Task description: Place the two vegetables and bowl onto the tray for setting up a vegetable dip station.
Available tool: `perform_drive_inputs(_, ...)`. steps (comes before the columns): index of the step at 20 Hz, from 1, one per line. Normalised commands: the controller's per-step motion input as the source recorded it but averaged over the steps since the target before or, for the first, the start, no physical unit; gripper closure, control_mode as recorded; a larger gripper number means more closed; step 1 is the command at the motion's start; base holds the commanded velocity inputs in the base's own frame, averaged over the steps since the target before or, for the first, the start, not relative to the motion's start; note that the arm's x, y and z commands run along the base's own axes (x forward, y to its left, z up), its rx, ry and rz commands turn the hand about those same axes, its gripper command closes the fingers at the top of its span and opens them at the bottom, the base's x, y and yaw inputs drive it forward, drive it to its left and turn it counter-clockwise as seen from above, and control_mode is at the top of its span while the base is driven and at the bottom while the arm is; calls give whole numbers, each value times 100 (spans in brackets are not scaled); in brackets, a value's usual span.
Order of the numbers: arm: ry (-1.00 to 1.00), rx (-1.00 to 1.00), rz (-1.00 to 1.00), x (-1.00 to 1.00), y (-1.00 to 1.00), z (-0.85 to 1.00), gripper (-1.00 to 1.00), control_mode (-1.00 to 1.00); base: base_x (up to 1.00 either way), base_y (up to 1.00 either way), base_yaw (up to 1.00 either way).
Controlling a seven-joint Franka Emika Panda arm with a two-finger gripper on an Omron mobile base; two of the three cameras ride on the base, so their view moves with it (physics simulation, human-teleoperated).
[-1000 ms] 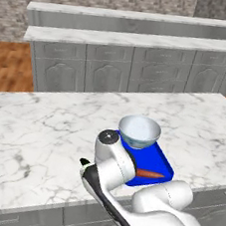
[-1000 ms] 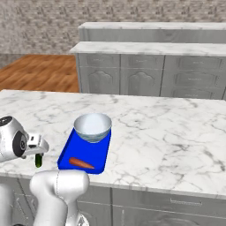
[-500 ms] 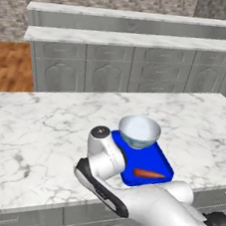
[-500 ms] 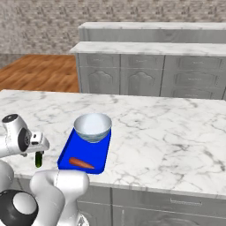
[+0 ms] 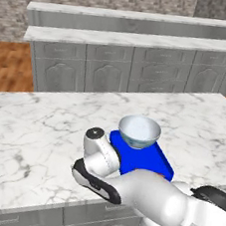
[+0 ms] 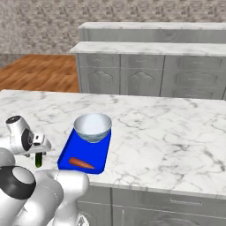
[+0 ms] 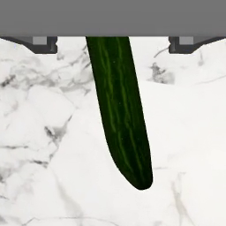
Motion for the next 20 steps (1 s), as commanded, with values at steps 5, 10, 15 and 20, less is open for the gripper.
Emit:
perform_drive_inputs(5, -2, 0, -2, 12, 0, -32, -100, -100, 0, 0, 0)
perform_drive_inputs(10, 0, 1, 0, 4, 0, -22, -100, -100, 0, 0, 0)
perform_drive_inputs(15, -1, 0, 0, 0, 0, -6, 100, -100, 0, 0, 0)
perform_drive_inputs(20, 0, 0, 0, 0, 0, 1, 100, -100, 0, 0, 0)
